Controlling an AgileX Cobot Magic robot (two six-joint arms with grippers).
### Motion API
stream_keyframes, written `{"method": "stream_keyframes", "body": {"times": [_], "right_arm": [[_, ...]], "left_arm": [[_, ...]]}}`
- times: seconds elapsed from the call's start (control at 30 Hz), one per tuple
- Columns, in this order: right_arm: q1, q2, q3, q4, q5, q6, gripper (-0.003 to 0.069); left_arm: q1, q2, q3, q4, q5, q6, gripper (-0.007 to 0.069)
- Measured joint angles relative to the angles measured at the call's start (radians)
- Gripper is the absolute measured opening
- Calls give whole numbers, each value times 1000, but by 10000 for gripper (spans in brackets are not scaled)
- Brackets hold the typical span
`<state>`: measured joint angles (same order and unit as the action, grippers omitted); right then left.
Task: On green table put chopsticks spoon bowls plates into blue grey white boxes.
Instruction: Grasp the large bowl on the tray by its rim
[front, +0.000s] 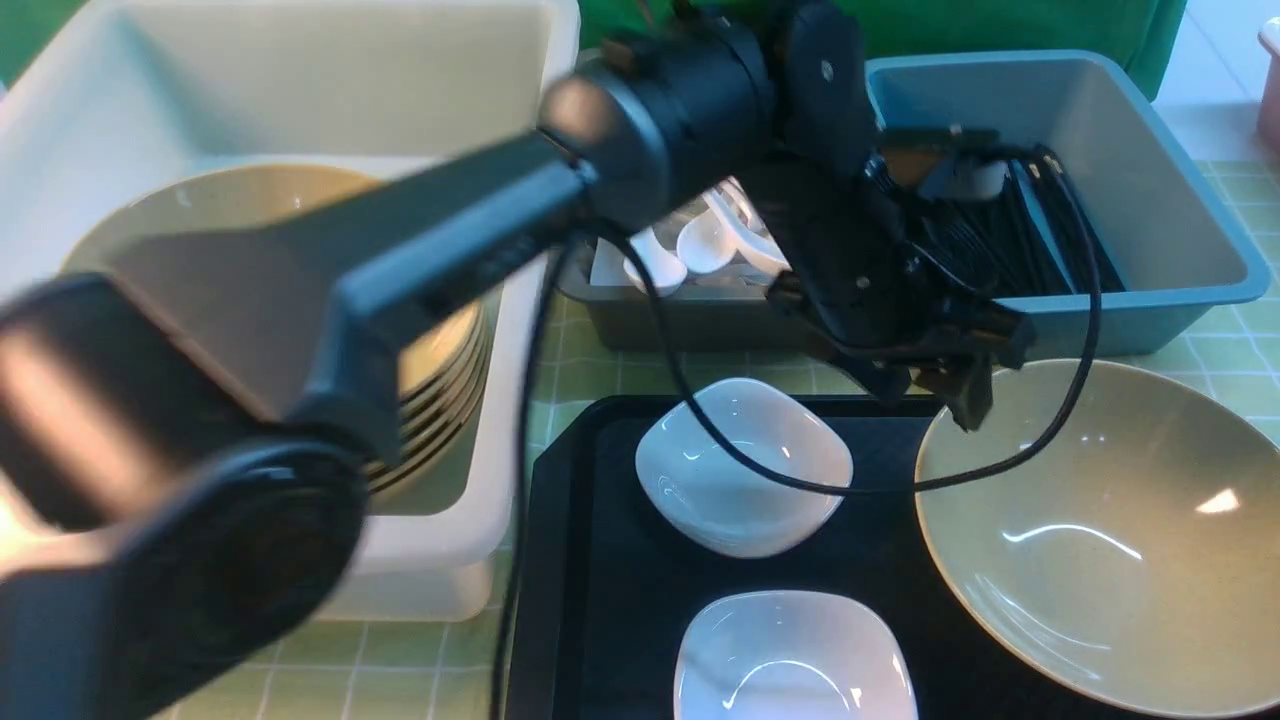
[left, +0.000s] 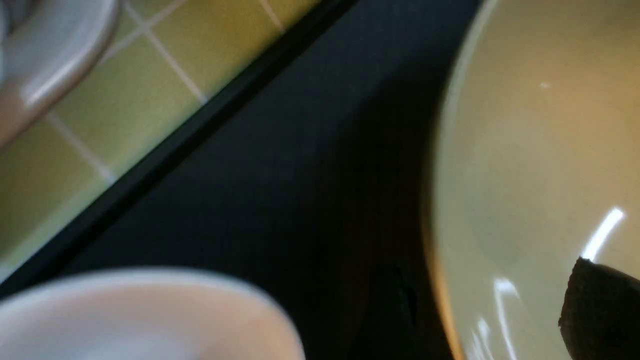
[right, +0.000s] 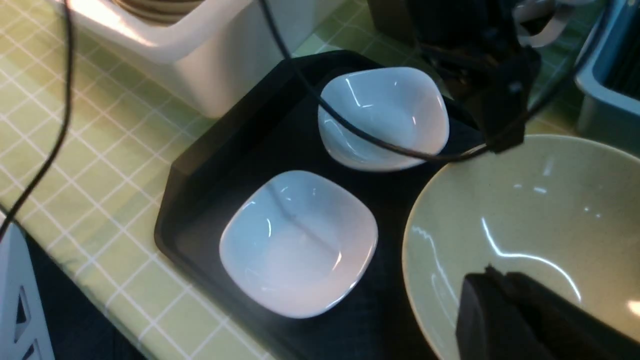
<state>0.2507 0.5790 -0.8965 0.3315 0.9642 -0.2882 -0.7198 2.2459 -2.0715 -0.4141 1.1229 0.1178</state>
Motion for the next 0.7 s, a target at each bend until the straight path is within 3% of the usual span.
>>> {"method": "stream_keyframes", "body": {"times": [0.13, 0.23, 0.37, 0.43, 0.57, 0.7], "right_arm": [[0, 0, 0, -3, 0, -2, 25], [0, 0, 0, -3, 2, -2, 25], [0, 0, 0, -6, 3, -3, 27], [0, 0, 0, -6, 2, -3, 29], [0, 0, 0, -6, -6, -15, 33], [42, 9, -8, 13, -18, -104, 36]], "left_arm": [[0, 80, -34, -18, 1, 20, 407], [0, 106, -35, -32, 5, 50, 358], [8, 119, -38, -110, 42, 106, 97], [20, 119, -48, -148, 67, 115, 34], [54, 106, -64, -202, 95, 146, 15], [112, 29, -65, -217, 119, 159, 16]]}}
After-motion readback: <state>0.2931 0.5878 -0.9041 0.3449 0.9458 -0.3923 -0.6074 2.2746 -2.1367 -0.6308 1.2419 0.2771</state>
